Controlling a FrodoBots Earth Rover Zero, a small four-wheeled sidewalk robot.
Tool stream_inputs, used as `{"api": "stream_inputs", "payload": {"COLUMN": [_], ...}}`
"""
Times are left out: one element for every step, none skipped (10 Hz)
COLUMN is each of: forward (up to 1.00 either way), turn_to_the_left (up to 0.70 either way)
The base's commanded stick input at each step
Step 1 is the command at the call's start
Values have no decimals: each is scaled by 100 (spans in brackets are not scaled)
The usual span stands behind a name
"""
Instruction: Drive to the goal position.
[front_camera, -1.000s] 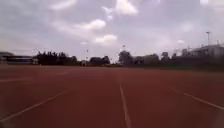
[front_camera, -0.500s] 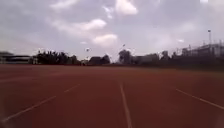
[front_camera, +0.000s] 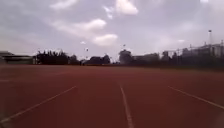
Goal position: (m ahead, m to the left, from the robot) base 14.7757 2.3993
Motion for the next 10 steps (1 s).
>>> {"api": "stream_inputs", "payload": {"forward": [45,45,45,45,45,45,45,45,45,45], "turn_to_the_left": [0,0,0,0,0,0,0,0,0,0]}}
